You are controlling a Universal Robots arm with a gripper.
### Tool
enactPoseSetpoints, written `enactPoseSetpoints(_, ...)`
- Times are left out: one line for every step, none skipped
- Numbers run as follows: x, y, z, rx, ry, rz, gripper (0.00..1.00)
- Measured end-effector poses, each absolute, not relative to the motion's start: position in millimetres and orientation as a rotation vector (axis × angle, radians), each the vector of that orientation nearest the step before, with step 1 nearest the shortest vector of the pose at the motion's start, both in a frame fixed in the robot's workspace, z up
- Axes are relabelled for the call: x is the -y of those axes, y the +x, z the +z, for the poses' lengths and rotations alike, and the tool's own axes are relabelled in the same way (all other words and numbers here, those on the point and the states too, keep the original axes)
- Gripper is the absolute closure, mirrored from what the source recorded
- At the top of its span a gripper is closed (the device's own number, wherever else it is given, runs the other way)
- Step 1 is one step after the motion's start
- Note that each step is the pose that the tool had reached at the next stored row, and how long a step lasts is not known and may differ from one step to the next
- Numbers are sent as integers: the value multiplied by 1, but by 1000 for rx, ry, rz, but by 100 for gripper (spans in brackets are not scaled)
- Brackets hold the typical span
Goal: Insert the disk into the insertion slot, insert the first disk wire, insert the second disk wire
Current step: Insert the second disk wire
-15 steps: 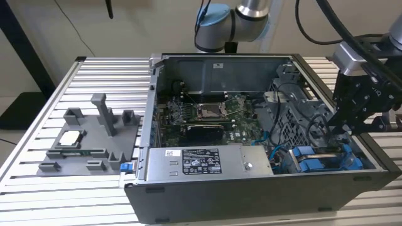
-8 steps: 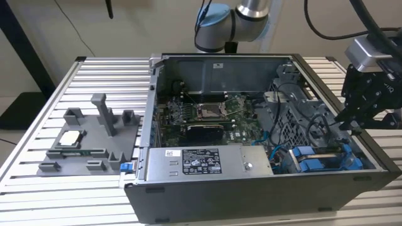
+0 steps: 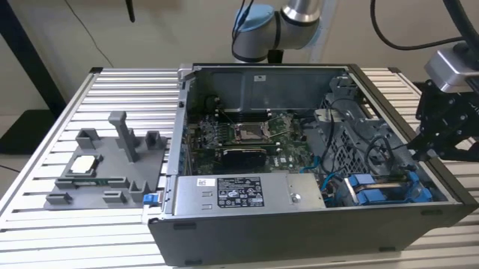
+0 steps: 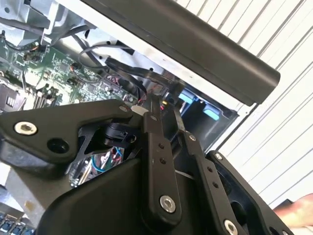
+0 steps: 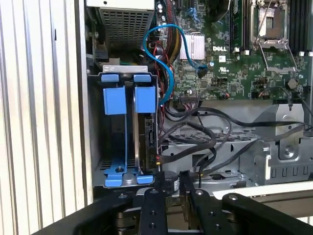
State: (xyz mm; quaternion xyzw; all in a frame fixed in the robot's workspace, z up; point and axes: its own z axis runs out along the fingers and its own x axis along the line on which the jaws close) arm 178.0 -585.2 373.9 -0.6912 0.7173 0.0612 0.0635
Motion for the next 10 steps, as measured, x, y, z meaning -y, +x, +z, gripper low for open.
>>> enactPoseSetpoints(587,179,374,-2166,-2087,185,73)
enactPoseSetpoints(587,179,373,-2167,-2086,186,73)
enactPoseSetpoints(587,180,373,-2168,-2086,185,73)
enactPoseSetpoints(587,181,373,-2168,-2086,186,73)
enactPoseSetpoints(588,182,372,-2167,-2085,187,73)
enactPoseSetpoints(588,184,372,-2165,-2083,191,73)
enactPoseSetpoints(589,186,371,-2162,-2080,196,73)
enactPoseSetpoints(590,189,370,-2160,-2078,201,73)
enactPoseSetpoints(591,191,369,-2158,-2076,205,73)
enactPoseSetpoints(592,193,369,-2155,-2073,210,73)
